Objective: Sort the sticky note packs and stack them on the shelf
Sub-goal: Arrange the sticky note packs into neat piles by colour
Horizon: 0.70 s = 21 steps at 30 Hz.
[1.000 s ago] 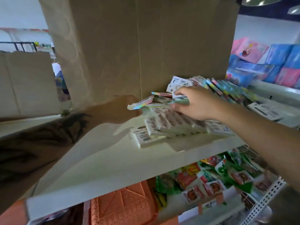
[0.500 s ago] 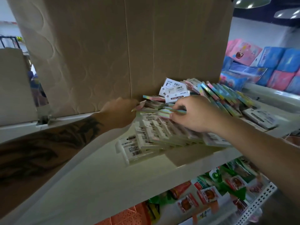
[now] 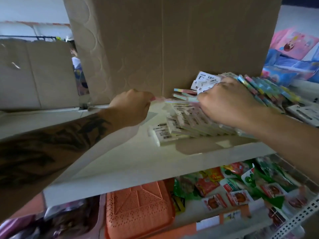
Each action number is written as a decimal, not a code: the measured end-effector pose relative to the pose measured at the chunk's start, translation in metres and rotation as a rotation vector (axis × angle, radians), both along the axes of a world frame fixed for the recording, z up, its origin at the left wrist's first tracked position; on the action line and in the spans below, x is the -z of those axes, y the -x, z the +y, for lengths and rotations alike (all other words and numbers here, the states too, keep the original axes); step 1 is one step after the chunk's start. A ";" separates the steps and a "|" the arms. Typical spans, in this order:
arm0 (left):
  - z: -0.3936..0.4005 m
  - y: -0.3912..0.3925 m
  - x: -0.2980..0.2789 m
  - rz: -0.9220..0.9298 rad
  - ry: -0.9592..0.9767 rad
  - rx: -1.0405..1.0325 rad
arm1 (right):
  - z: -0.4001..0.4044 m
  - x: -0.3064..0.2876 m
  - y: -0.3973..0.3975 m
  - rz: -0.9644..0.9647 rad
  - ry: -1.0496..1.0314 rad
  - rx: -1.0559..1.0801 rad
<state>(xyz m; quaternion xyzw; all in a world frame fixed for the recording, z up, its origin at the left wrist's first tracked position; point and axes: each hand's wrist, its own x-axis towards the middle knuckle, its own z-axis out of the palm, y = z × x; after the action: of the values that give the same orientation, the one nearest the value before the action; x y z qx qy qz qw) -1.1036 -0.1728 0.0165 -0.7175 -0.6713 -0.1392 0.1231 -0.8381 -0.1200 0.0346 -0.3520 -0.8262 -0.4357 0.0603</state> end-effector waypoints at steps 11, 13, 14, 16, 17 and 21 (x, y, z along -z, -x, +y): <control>-0.118 0.092 -0.002 0.009 -0.036 -0.165 | -0.057 0.002 0.117 0.366 -0.145 -0.559; -0.144 0.119 -0.006 0.025 -0.048 -0.203 | -0.076 0.006 0.156 0.364 -0.159 -0.605; -0.157 0.133 -0.007 0.028 -0.052 -0.224 | -0.087 0.008 0.177 0.358 -0.153 -0.621; -0.186 0.166 -0.005 0.034 -0.057 -0.260 | -0.109 0.012 0.220 0.368 -0.135 -0.656; -0.201 0.185 -0.003 0.033 -0.060 -0.272 | -0.120 0.015 0.243 0.380 -0.122 -0.676; -0.268 0.268 0.002 0.014 -0.072 -0.311 | -0.164 0.022 0.335 0.372 -0.105 -0.788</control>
<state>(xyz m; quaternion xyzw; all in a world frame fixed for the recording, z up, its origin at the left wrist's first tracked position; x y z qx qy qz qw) -1.3718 -0.4407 0.0145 -0.6010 -0.7679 -0.1374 0.1736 -1.1730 -0.2841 0.0123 -0.0789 -0.8493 -0.3499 0.3873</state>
